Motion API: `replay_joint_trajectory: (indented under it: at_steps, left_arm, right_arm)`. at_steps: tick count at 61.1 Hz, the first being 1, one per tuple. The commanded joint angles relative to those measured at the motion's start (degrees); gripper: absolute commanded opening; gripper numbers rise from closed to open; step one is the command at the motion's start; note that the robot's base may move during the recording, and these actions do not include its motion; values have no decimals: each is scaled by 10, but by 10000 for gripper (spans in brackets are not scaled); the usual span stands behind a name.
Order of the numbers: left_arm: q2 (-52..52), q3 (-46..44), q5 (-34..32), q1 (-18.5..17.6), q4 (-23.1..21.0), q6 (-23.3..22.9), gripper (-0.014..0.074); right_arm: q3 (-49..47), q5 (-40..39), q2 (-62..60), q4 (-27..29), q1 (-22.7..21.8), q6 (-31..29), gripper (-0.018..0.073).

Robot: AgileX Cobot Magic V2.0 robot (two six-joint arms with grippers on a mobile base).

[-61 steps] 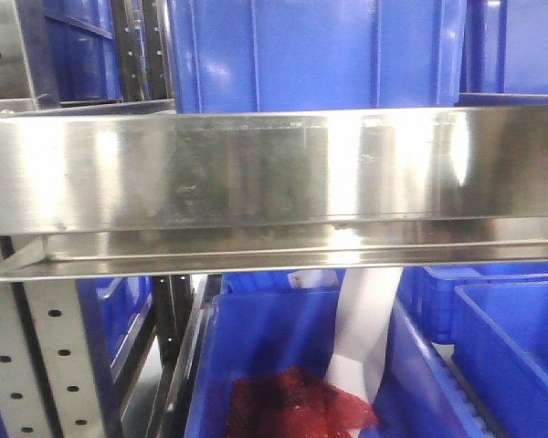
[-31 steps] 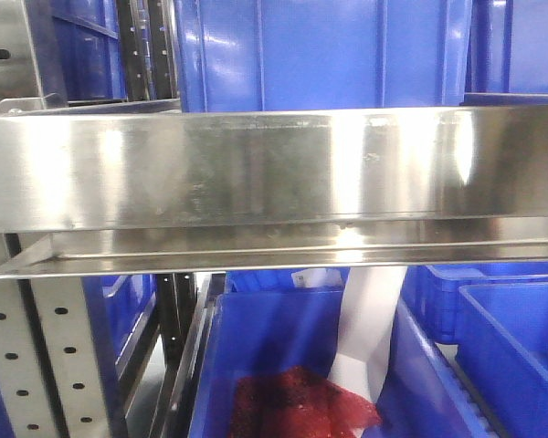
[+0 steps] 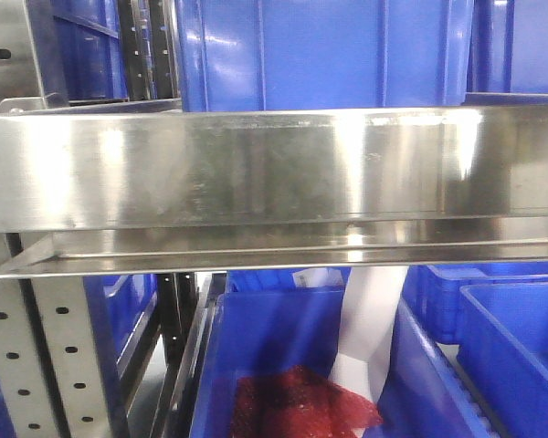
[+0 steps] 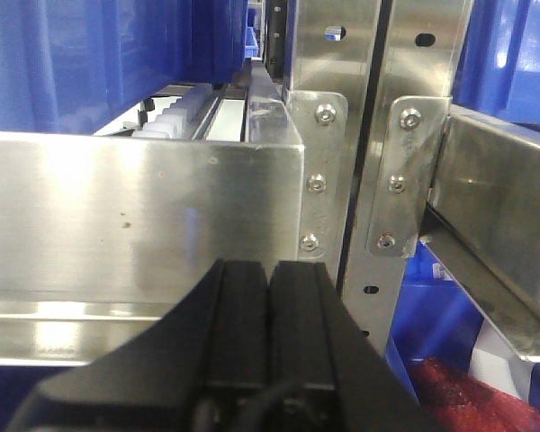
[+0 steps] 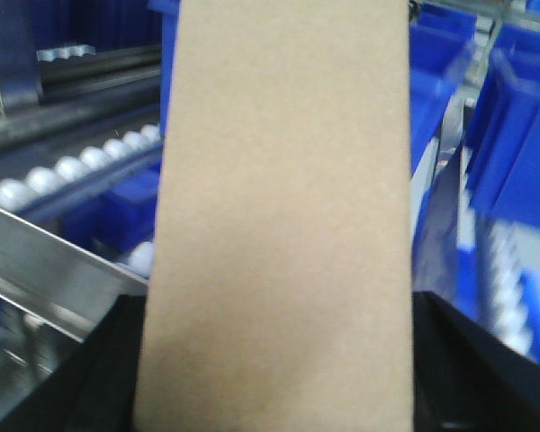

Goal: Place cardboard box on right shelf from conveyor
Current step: 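Raise the right gripper and move the box over the roller shelf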

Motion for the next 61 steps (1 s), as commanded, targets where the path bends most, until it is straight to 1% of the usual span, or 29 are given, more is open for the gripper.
replay_joint_trajectory:
  at_steps: [1, 4, 10, 17, 23, 30, 35, 39, 50, 57, 61]
  left_arm:
    - [-8, 5, -50, 1, -3, 0, -116]
    - [-8, 5, -50, 1, -3, 0, -116]
    - [-8, 5, -50, 1, -3, 0, -116]
    - [-8, 5, -50, 1, -3, 0, -116]
    - [-8, 5, -50, 1, -3, 0, -116]
    - [-8, 5, -50, 1, -3, 0, -116]
    - [-8, 5, -50, 1, -3, 0, -116]
    - [-8, 5, -50, 1, -3, 0, -115]
    - [-8, 5, -50, 1, -3, 0, -116]
    - [-8, 5, -50, 1, -3, 0, -115]
    - [-8, 5, -50, 1, -3, 0, -116]
  right_arm:
    - [-60, -70, 61, -3, -4, -106, 141]
    - [-86, -71, 94, 2, -4, -180, 141]
    - [-136, -72, 161, 18, -4, -302, 141]
    - [-178, -72, 227, 51, -4, -439, 141]
    - [-192, -86, 271, 62, -4, -544, 141]
    - [-192, -117, 322, 63, -4, -640, 141]
    - [-192, -139, 362, 64, -4, -678, 141]
    - [-192, -161, 386, 64, -9, -691, 141]
    - [-192, -249, 460, 64, -42, -691, 139]
    - [-192, -286, 497, 64, -60, -691, 139]
    - [-191, -300, 512, 64, -62, -691, 139]
